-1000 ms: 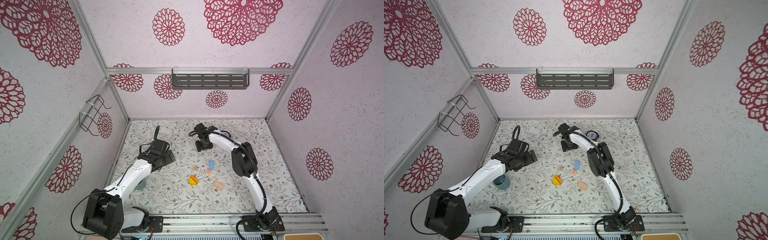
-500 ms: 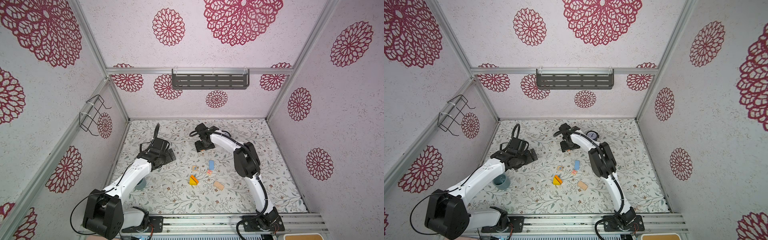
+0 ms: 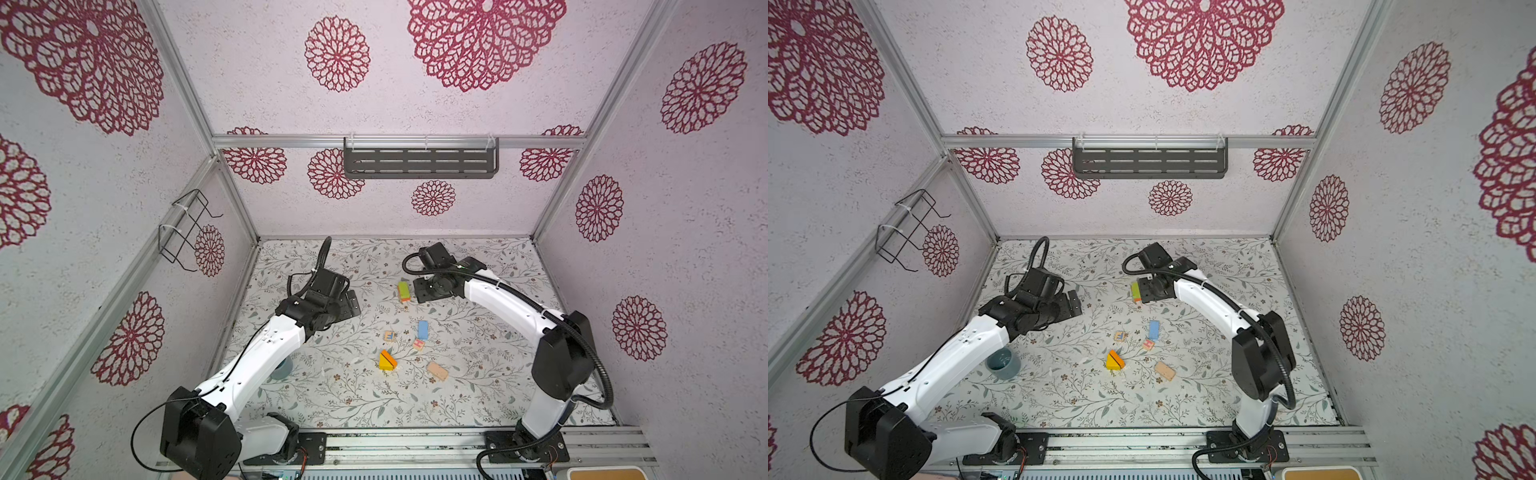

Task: Build the wood block tower
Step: 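Open and move the right gripper down to the H letter cube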

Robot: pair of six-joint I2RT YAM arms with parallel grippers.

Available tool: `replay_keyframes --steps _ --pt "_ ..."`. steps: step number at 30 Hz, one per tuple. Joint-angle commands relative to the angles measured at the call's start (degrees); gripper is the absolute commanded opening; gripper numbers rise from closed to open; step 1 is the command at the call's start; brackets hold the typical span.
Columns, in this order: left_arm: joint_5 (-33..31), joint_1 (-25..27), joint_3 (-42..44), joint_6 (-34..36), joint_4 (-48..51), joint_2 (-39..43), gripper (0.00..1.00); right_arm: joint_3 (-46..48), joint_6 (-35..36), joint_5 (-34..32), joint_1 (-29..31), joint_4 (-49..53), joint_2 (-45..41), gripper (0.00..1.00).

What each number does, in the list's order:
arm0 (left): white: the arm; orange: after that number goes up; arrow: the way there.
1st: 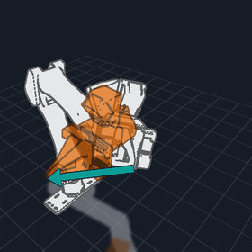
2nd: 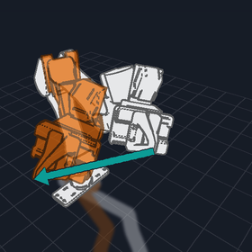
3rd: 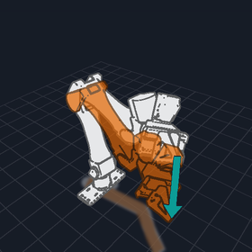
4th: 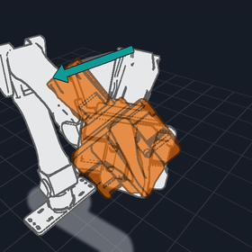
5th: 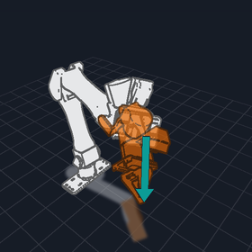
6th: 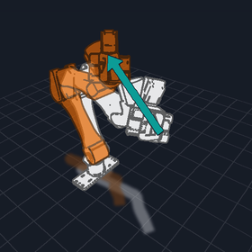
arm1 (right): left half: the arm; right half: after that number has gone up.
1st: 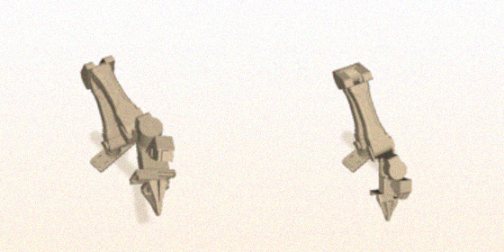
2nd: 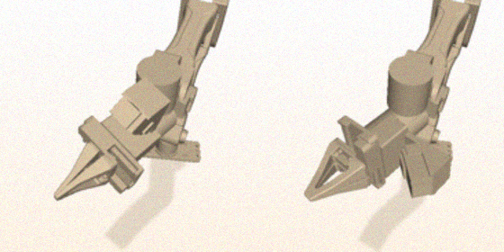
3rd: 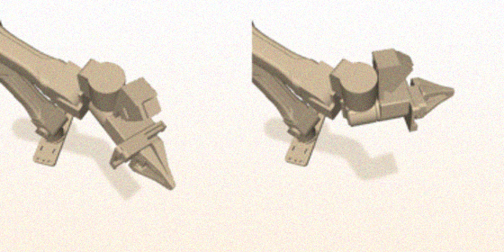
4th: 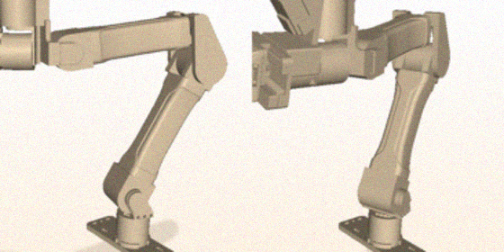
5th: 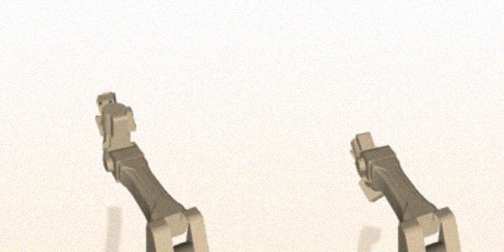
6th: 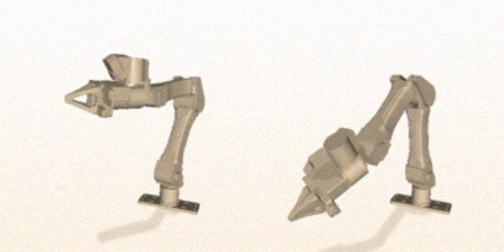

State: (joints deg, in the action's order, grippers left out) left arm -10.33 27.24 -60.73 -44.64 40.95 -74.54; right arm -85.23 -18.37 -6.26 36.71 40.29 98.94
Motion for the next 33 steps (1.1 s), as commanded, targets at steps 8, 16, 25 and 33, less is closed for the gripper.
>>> replay_keyframes --steps 8,16,25,33 --pt "-0.84 3.34 2.51 -3.06 -4.72 -4.68 0.99 18.58 -5.95 3.17 0.12 -7.13 -10.06 0.54" --pt "-1.32 4.14 6.94 -4.56 -7.17 -4.58 0.99 22.93 -8.69 3.8 0.73 -11.8 -7.49 0.61" --pt "-1.69 4.23 9.86 -4.97 -8.52 -4.6 0.98 22.06 -9.31 4.24 4.15 -11.44 -3.95 0.56" --pt "-3.23 4.0 9.14 -3.79 -8.17 -4.74 0.97 22.39 -10.75 3.32 8.08 -11.03 -2.62 0.59"
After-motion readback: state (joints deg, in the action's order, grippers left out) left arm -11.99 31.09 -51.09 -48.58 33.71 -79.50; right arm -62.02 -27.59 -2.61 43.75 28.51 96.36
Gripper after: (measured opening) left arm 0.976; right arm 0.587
